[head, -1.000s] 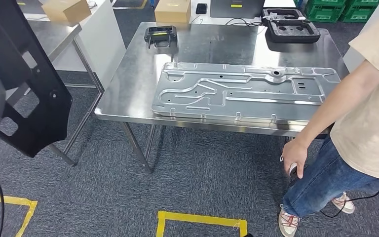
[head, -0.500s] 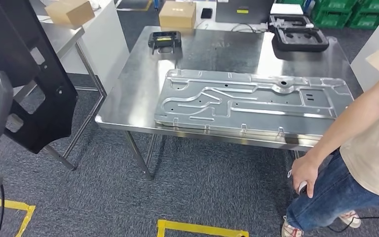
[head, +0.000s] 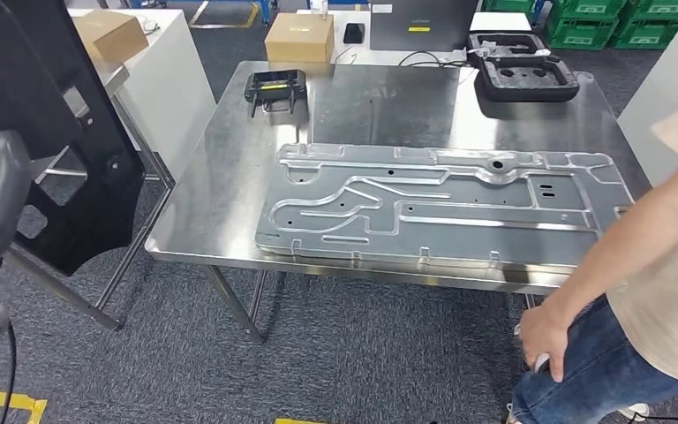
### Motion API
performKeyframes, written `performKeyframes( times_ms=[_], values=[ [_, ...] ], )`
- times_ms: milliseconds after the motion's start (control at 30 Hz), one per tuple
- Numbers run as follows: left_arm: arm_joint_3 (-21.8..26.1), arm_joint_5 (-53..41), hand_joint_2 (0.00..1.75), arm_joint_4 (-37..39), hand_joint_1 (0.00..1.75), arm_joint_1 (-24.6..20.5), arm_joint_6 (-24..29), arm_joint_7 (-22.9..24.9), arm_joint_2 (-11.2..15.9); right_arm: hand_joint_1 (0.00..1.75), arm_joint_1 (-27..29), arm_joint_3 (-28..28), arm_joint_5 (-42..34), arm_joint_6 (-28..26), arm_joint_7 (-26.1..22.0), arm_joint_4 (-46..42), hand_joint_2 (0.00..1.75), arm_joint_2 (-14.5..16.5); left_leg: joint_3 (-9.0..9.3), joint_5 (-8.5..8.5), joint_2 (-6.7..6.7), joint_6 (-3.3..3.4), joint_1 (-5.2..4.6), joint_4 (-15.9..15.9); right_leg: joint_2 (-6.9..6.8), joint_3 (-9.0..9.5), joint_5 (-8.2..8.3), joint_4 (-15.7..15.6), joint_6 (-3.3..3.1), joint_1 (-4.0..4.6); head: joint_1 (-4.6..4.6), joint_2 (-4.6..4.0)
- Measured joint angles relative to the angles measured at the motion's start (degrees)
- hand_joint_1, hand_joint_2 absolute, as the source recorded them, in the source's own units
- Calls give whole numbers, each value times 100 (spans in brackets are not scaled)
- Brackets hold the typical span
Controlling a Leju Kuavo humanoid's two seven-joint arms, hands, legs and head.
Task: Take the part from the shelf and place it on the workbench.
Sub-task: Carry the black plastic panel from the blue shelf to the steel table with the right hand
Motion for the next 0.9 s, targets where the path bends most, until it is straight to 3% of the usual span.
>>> performKeyframes(
  times_ms=[100, 133, 200, 267, 300, 333, 367, 433, 500, 533, 600, 667, 767, 800, 833, 867, 900],
  values=[
    [-16, 2, 175, -2, 175, -32, -22, -6, -7, 0, -6, 0, -25, 178, 39, 1, 0, -5, 164, -40, -19, 57, 0, -154, -21, 115, -5, -2, 101, 17, 5, -1],
    [-26, 6, 175, -2, 175, -46, -44, -12, -10, 0, -4, 1, -43, 293, 61, 1, 0, -7, 234, -53, -26, 89, 14, -177, -31, 79, -39, 143, 120, 24, 11, -1],
    [-55, 14, 175, -2, 175, -73, -91, -28, -22, 0, 9, 1, -81, 524, 113, 1, 0, -13, 355, -99, -28, 143, 29, -194, -40, -262, -254, 777, 135, 26, 25, -1],
    [-96, 20, 175, 3, 175, -83, -111, -38, -40, 0, 36, 1, -106, 670, 134, 1, 0, -15, 432, -182, -37, 171, 24, -190, -41, -806, -552, 1544, 137, 32, 30, 0],
    [-118, 21, 175, 7, 175, -81, -114, -38, -47, 0, 54, 2, -114, 708, 140, 1, 0, -15, 483, -233, -48, 175, 22, -189, -42, -1000, -639, 1727, 148, 34, 32, 0],
    [-140, 21, 175, 10, 175, -81, -116, -39, -55, 0, 77, 2, -117, 731, 142, 1, 0, -15, 553, -292, -62, 171, 24, -189, -42, -1090, -616, 1686, 169, 30, 32, 0],
    [-159, 21, 175, 11, 175, -82, -116, -40, -63, 0, 101, 3, -117, 745, 144, 1, 0, -17, 639, -360, -76, 158, 28, -188, -43, -1078, -458, 1435, 193, 24, 33, 0],
    [-191, 21, 175, 13, 175, -88, -129, -44, -78, 0, 143, 3, -118, 761, 145, 2, 0, -24, 820, -514, -93, 112, 29, -176, -42, -893, 171, 594, 215, 15, 34, 0],
    [-222, 17, 175, 15, 175, -112, -170, -51, -89, 0, 156, 3, -126, 778, 146, 3, 0, -29, 919, -657, -99, 51, 15, -172, -49, -754, 583, 71, 148, 30, 25, 0],
    [-237, 9, 175, 17, 175, -134, -193, -55, -94, 0, 152, 2, -132, 785, 146, 3, 0, -29, 949, -696, -100, 17, 7, -152, -52, -731, 634, -1, 98, 40, 20, 0],
    [-260, -13, 175, 21, 175, -182, -229, -58, -104, 0, 134, 1, -143, 792, 146, 3, 0, -26, 967, -731, -95, -32, 13, -62, -52, -666, 578, 6, 10, 40, 11, 0],
    [-283, -41, 175, 22, 175, -213, -260, -58, -113, 0, 129, 1, -160, 801, 145, 3, 0, -24, 766, -770, -88, -85, 35, 380, -49, -565, 511, -1, -55, 16, 5, 0],
    [-340, -73, 175, 29, 175, -242, -303, -55, -126, 0, 133, 0, -181, 880, 138, 3, 0, -19, -34, -1142, -81, -204, 91, 1546, -37, -436, 378, -3, -82, 0, -3, 0],
    [-365, -76, 175, 34, 175, -243, -316, -52, -133, 0, 136, 0, -184, 924, 135, 3, 0, -14, -257, -1264, -81, -222, 105, 1757, -30, -383, 326, -3, -78, -2, -4, 0],
    [-392, -76, 175, 39, 175, -246, -326, -49, -142, 0, 140, 1, -186, 962, 133, 3, 0, -6, -387, -1293, -80, -223, 113, 1774, -24, -316, 271, -3, -70, -4, -5, 0],
    [-416, -76, 175, 44, 175, -252, -334, -45, -150, 0, 143, 1, -187, 987, 132, 3, 0, 3, -409, -1181, -79, -209, 114, 1576, -19, -237, 213, -4, -60, -5, -5, 0],
    [-439, -76, 175, 46, 175, -262, -345, -43, -157, 0, 145, 1, -188, 1001, 131, 3, 0, 14, -345, -934, -75, -178, 109, 1212, -16, -152, 153, -8, -47, -5, -6, 0]
  ],
)
